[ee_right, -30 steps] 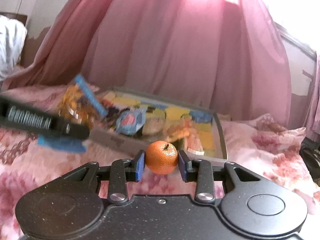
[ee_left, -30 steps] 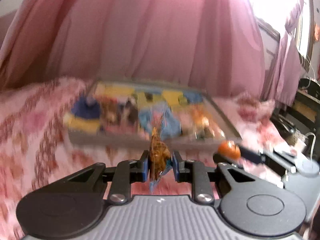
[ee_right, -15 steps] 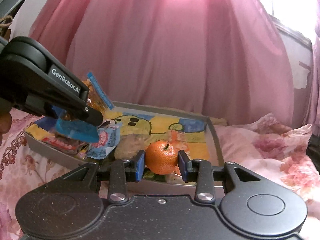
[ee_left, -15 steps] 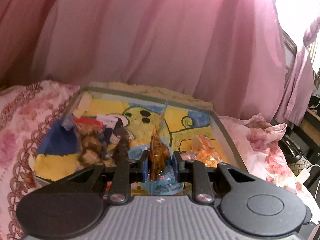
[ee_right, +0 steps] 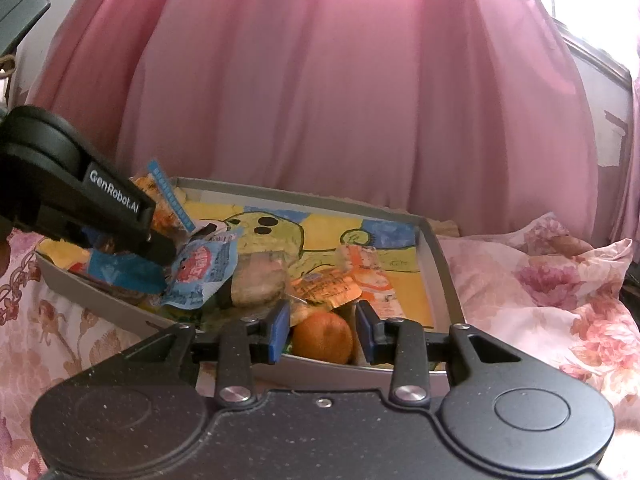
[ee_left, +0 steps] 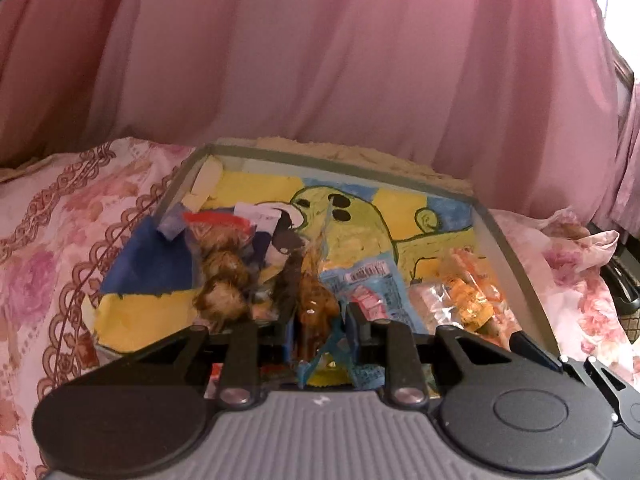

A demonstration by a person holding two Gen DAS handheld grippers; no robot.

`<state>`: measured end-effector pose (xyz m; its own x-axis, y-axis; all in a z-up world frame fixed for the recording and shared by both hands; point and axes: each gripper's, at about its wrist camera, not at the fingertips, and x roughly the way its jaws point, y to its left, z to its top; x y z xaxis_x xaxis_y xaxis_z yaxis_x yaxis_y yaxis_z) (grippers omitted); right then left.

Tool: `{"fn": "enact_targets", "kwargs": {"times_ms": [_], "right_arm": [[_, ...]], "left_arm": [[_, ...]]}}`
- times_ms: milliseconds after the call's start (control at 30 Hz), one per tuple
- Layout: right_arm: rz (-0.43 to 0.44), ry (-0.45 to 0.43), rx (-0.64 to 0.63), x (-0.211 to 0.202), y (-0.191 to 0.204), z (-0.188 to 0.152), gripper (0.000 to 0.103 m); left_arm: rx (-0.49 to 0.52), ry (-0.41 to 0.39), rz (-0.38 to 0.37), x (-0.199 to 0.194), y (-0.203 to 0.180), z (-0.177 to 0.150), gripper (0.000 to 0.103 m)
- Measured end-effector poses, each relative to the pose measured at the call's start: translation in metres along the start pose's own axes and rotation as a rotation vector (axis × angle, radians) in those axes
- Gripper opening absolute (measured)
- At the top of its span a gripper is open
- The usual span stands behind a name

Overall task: Organize snacks
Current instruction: 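Lower both items into the grey tray and open both tools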

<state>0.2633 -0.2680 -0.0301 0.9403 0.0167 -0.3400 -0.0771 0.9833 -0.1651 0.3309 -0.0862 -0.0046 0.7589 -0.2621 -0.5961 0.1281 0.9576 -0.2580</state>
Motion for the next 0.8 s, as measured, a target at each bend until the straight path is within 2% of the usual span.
{"fn": "enact_targets", "kwargs": {"times_ms": [67,133,167,200,267,400,533,600,800], "right_arm": [[-0.003,-0.003,0.000,-0.001,0.000,0.000,0.040],[-0.009,-0.011,0.000,-0.003,0.000,0.001,0.045],[-0.008,-0.016,0.004,-0.005,0.000,0.001,0.046],[-0.009,-0.022,0.006,-0.006,-0.001,0.002,0.049],[-0.010,-0.033,0.009,-0.009,-0.002,0.003,0.052],[-0.019,-0.054,0.024,-0.015,-0.006,0.008,0.061],[-0.030,-0.076,0.048,-0.025,-0.012,0.014,0.071],[-0.031,-0.084,0.061,-0.029,-0.014,0.017,0.073],[-0.037,-0.097,0.077,-0.040,-0.019,0.021,0.081]], "left_arm": [[0.023,-0.009,0.007,-0.002,-0.002,-0.003,0.031],[0.053,-0.017,0.016,-0.004,-0.006,-0.005,0.045],[0.064,-0.025,0.024,-0.006,-0.008,-0.006,0.057],[0.071,-0.037,0.038,-0.007,-0.009,-0.006,0.064],[0.072,-0.048,0.052,-0.010,-0.010,-0.006,0.067],[0.056,-0.066,0.056,-0.018,-0.008,-0.005,0.083],[0.056,-0.082,0.085,-0.026,-0.007,-0.004,0.092],[0.058,-0.091,0.105,-0.028,-0.007,-0.003,0.099],[0.085,-0.113,0.144,-0.036,-0.010,0.001,0.102]]}}
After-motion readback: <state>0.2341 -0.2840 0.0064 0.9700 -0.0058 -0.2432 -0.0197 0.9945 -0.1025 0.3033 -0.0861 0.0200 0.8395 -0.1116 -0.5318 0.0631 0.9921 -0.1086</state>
